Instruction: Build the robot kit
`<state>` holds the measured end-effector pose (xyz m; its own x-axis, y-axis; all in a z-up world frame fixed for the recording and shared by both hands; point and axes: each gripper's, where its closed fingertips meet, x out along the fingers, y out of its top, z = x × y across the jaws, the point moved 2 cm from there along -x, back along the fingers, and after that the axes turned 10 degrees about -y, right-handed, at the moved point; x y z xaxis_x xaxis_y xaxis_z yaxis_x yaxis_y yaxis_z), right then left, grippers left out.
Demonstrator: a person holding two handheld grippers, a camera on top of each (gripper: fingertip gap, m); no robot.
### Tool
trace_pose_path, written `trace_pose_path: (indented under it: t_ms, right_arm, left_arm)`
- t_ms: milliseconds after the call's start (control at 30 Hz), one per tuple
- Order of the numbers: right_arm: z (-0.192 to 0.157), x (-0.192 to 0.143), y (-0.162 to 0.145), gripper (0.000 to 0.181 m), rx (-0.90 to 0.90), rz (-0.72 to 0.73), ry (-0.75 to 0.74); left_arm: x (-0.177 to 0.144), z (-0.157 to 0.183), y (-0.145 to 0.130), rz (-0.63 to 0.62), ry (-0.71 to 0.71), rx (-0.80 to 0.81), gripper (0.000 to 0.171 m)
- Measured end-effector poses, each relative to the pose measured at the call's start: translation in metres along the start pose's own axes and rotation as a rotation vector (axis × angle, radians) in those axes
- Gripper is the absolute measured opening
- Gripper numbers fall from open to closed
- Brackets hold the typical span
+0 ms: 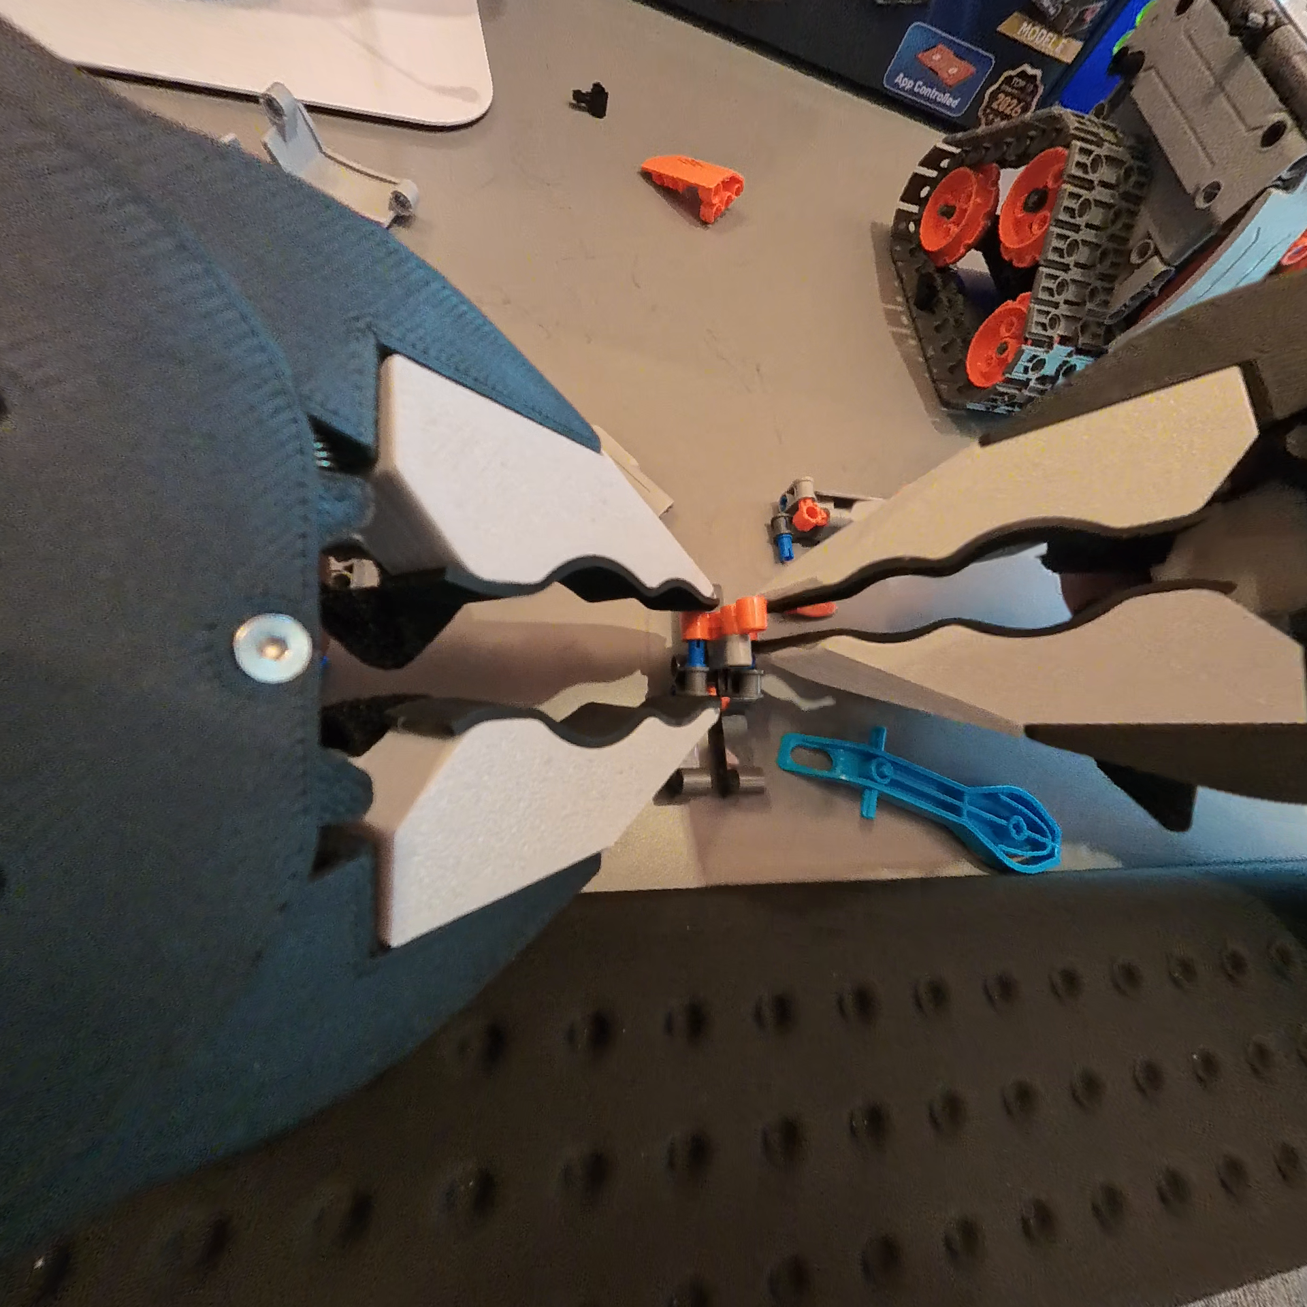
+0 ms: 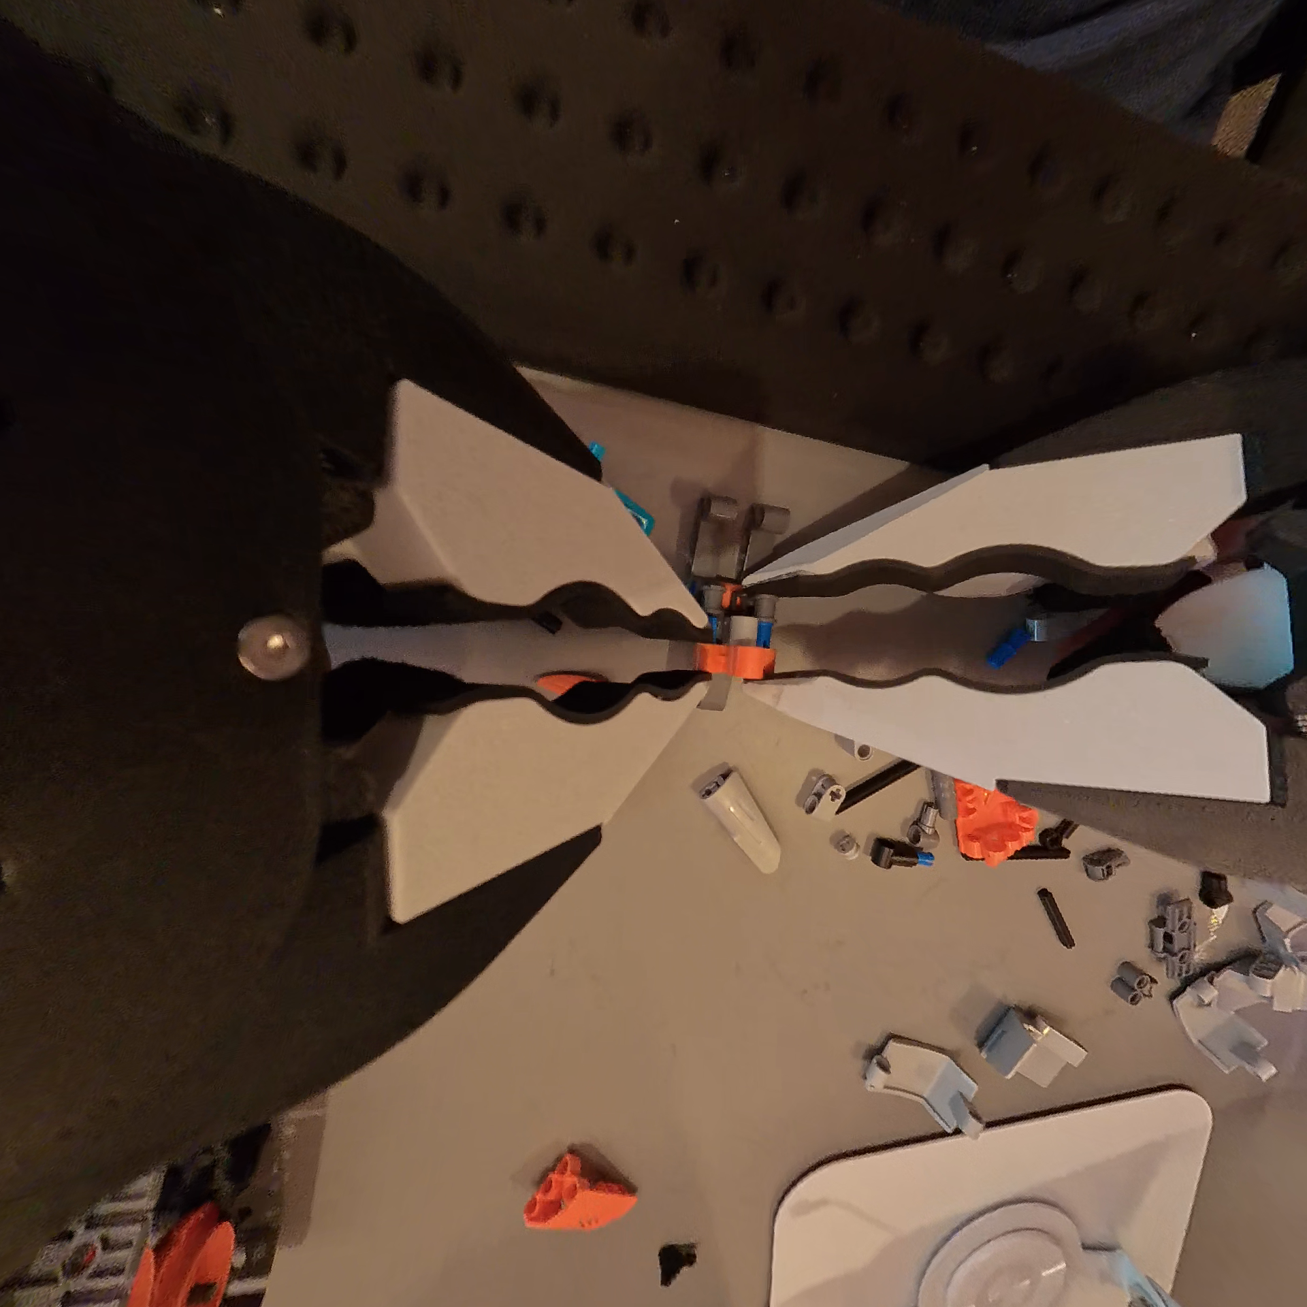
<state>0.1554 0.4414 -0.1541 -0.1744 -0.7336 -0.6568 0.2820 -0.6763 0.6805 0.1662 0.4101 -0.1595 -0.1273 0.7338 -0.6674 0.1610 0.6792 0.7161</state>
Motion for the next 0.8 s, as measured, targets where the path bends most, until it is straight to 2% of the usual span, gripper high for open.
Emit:
trace_pose_path:
  t_ms: [333,567,800]
  right_arm:
    - [0.005,-0.002,-0.002,0.011,0.211,0.066,0.128]
    - [-0.002,-0.003,-0.002,0.026,0.181,0.078,0.144]
    - [-0.008,0.000,-0.001,0.022,0.063,0.044,0.072]
  left_arm:
    - [0.000,0.000,0.000,0.012,-0.004,0.021,0.022]
    - [0.001,0.000,0.001,0.017,-0.020,0.024,0.022]
    - [0.002,0.000,0.001,0.026,-0.036,0.015,0.022]
